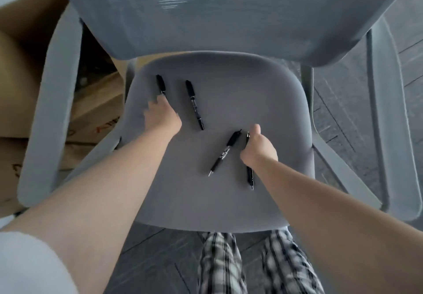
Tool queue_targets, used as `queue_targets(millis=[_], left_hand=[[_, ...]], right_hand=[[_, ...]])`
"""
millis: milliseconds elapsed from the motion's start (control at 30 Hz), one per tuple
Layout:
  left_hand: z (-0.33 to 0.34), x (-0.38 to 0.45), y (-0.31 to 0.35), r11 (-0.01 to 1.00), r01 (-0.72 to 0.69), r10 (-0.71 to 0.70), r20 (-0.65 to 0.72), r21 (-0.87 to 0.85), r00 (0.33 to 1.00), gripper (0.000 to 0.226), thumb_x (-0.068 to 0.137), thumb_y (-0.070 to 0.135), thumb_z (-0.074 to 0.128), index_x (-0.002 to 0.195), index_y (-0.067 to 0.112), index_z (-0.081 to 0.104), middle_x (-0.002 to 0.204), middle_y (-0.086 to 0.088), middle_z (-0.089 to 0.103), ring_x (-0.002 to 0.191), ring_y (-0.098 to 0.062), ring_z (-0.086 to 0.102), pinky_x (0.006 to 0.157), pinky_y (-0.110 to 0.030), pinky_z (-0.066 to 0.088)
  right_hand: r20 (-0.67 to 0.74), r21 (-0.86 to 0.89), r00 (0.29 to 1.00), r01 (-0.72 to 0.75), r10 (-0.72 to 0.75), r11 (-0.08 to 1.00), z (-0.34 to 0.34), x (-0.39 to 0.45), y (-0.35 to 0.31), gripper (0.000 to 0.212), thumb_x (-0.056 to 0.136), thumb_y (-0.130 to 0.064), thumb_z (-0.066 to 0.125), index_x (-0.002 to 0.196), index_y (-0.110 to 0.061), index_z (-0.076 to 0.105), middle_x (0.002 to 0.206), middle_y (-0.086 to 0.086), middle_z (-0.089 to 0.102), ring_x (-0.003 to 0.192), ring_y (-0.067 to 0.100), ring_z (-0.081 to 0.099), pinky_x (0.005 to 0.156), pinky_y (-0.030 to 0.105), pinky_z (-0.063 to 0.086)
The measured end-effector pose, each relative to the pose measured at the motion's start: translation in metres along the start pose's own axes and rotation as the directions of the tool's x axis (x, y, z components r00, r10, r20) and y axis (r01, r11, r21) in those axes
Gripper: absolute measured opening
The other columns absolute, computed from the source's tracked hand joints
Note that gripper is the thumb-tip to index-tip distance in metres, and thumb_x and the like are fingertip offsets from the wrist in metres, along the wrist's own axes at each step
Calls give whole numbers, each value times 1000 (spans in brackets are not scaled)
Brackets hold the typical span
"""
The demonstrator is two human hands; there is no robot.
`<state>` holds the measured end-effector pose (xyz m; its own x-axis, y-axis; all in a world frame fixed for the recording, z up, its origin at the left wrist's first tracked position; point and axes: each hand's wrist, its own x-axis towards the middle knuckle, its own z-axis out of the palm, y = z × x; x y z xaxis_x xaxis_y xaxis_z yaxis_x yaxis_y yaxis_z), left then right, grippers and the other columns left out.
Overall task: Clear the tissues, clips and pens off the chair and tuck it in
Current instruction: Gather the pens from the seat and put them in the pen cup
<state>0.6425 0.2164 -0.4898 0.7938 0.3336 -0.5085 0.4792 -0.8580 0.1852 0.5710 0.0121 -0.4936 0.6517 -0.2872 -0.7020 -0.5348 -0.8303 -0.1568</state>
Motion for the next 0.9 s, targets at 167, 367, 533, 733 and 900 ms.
queue_targets(millis=[167, 367, 533, 733, 900], left_hand=[[-1, 19, -1, 991, 67, -68, 2, -115, 998, 76, 86, -2, 54, 147, 14, 13, 143, -17, 39, 124, -39, 48, 91, -45, 47], [-6, 16, 17, 959, 92, -83, 48, -267, 995, 39, 88, 5, 43, 126, 3, 33, 125, -21, 54, 110, -41, 55, 84, -44, 46], [8, 7, 35, 957, 103, -76, 109, -270, 991, 54, 90, 42, 54, 123, 4, 35, 127, -15, 55, 113, -37, 57, 80, -37, 41], [29, 7, 42, 983, 87, -77, 67, -159, 995, 40, 91, 24, 53, 122, 5, 37, 121, -15, 61, 108, -36, 61, 74, -37, 43], [33, 0, 38, 989, 71, -63, 66, -127, 996, 33, 93, 24, 42, 121, 8, 45, 123, -10, 59, 111, -34, 57, 76, -35, 40]], right_hand=[[-74, 246, 994, -55, 76, 968, -5, 3, -15, 20, 88, -10, 41, 107, -12, 33, 92, 6, 52, 81, 32, 52, 63, 32, 38], [-54, 391, 986, -127, 160, 912, -10, 1, -33, 25, 91, -30, 47, 99, -11, 33, 88, 3, 52, 77, 29, 53, 62, 31, 40], [96, 304, 980, -196, 174, 933, 7, 2, -39, 29, 84, -39, 61, 83, -13, 49, 78, 0, 55, 73, 26, 54, 62, 28, 41], [90, 286, 978, -205, 186, 936, 14, 1, -37, 15, 88, -22, 52, 81, -12, 43, 68, -3, 43, 77, 26, 51, 66, 29, 39], [31, 306, 989, -148, 145, 941, 9, 1, -25, 11, 90, -17, 44, 98, -17, 36, 71, -5, 43, 81, 28, 51, 51, 26, 29]])
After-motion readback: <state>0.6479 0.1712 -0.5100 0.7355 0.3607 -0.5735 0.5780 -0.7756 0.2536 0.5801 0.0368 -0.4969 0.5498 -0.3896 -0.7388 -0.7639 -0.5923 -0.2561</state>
